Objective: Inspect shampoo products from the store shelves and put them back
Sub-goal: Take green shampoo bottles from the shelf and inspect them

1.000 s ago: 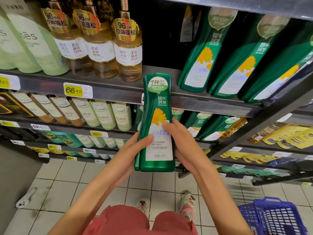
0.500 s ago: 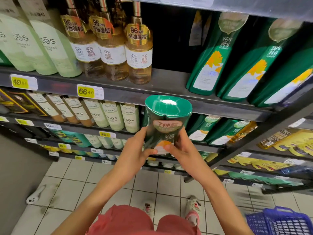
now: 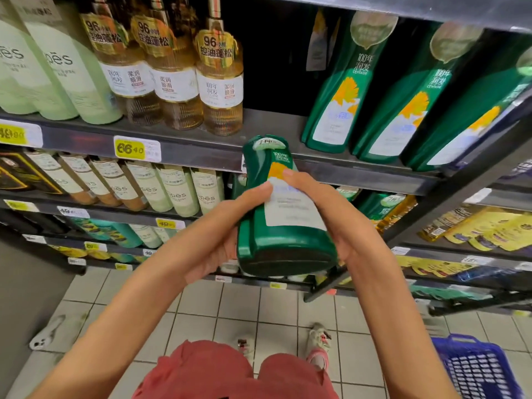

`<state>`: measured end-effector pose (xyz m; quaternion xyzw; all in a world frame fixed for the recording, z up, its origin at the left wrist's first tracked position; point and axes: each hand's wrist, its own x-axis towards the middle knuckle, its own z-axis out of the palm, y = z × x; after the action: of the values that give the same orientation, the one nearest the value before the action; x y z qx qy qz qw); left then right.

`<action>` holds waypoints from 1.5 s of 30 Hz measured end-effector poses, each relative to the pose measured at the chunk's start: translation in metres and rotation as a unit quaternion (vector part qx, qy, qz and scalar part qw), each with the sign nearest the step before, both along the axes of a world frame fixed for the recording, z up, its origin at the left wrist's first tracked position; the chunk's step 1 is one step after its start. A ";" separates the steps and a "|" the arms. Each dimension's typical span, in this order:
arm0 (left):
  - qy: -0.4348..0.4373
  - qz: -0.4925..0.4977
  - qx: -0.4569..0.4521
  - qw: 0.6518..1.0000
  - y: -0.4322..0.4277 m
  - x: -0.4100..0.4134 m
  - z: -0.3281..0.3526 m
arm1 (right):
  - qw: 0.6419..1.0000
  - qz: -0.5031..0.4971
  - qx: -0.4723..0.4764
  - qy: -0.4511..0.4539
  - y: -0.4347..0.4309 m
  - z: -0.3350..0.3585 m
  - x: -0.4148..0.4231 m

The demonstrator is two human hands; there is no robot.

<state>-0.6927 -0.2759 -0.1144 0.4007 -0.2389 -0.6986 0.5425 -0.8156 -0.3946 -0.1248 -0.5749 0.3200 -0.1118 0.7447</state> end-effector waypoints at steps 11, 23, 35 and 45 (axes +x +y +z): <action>-0.412 0.202 -0.072 0.886 -0.047 0.018 -0.024 | 0.977 -0.124 -0.158 -0.076 0.000 -0.025 0.008; -0.436 0.211 -0.156 0.861 -0.123 0.060 -0.031 | 0.948 -0.184 -0.259 -0.030 -0.057 -0.023 0.061; -0.493 0.254 -0.166 0.816 -0.153 0.063 -0.043 | 0.916 -0.230 -0.329 -0.026 -0.075 -0.031 0.082; -0.503 0.217 -0.162 0.821 -0.160 0.066 -0.052 | 0.911 -0.235 -0.338 -0.001 -0.070 -0.047 0.075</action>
<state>-0.6272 -0.4355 -0.1669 0.6441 -0.4949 -0.2160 0.5417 -0.7408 -0.4644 -0.1721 -0.7002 0.3887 -0.3854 0.4584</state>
